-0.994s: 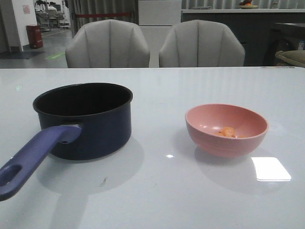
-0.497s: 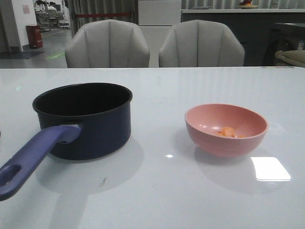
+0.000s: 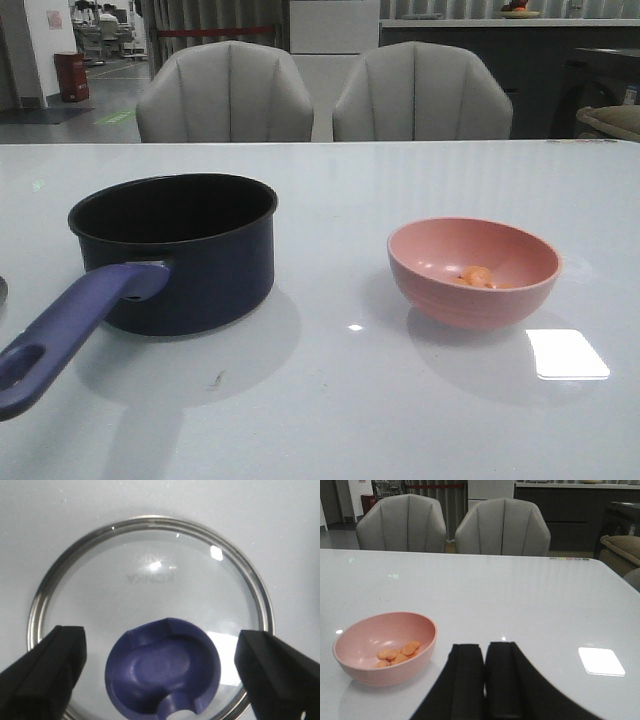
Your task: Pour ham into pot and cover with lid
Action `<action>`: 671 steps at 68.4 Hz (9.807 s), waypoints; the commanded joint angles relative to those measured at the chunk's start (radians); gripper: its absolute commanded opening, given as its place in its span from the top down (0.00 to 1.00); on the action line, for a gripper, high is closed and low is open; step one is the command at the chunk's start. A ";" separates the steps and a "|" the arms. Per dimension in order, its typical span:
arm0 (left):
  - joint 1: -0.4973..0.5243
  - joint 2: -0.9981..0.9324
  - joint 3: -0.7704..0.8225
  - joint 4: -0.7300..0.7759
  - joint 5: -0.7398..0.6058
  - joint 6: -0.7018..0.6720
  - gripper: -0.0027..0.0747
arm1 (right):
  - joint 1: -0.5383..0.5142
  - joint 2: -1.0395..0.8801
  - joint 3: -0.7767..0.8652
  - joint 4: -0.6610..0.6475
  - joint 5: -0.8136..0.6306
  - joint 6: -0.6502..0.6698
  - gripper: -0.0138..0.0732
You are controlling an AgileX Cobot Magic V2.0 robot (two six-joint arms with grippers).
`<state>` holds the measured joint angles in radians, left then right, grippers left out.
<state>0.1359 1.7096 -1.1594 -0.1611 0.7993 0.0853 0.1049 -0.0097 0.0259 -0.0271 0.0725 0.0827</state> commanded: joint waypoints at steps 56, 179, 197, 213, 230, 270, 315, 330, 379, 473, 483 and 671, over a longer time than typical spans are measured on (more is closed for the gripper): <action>-0.420 -1.154 0.444 0.041 -0.356 0.010 0.33 | -0.006 -0.020 -0.004 -0.016 -0.080 -0.006 0.66; -0.477 -1.596 0.766 0.041 -0.375 0.010 0.33 | 0.020 1.196 -0.715 0.237 0.197 -0.006 0.20; -0.477 -1.596 0.766 0.041 -0.375 0.010 0.33 | 0.083 1.547 -0.936 0.238 0.211 -0.006 0.20; -0.477 -1.596 0.766 0.041 -0.375 0.010 0.33 | 0.082 1.719 -1.076 0.255 0.304 -0.006 0.40; -0.477 -1.596 0.766 0.041 -0.375 0.010 0.33 | 0.082 1.739 -1.120 0.333 0.314 -0.007 0.68; -0.477 -1.596 0.766 0.041 -0.375 0.010 0.33 | 0.362 1.794 -1.645 0.316 0.586 -0.183 0.69; -0.477 -1.596 0.766 0.041 -0.375 0.010 0.33 | 0.551 1.888 -1.358 0.212 -0.702 -0.272 0.69; -0.477 -1.596 0.766 0.041 -0.375 0.010 0.33 | 0.557 1.952 -1.305 0.017 -0.968 -0.439 0.69; -0.477 -1.596 0.766 0.041 -0.375 0.010 0.33 | 0.621 2.092 -1.300 0.013 -1.361 -1.276 0.69; -0.477 -1.596 0.766 0.041 -0.375 0.010 0.33 | 0.081 1.704 -1.300 0.307 0.540 -0.200 0.69; -0.477 -1.596 0.766 0.041 -0.375 0.010 0.33 | 0.059 1.767 -1.300 0.307 0.560 -0.200 0.68; -0.401 -0.713 0.255 0.425 -0.061 -0.466 0.07 | 0.176 0.178 -0.180 0.243 -0.061 -0.227 0.66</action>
<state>-0.3077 0.9086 -0.8307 0.2643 0.7507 -0.3537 0.2789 0.1617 -0.1265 0.2176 0.0874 -0.1411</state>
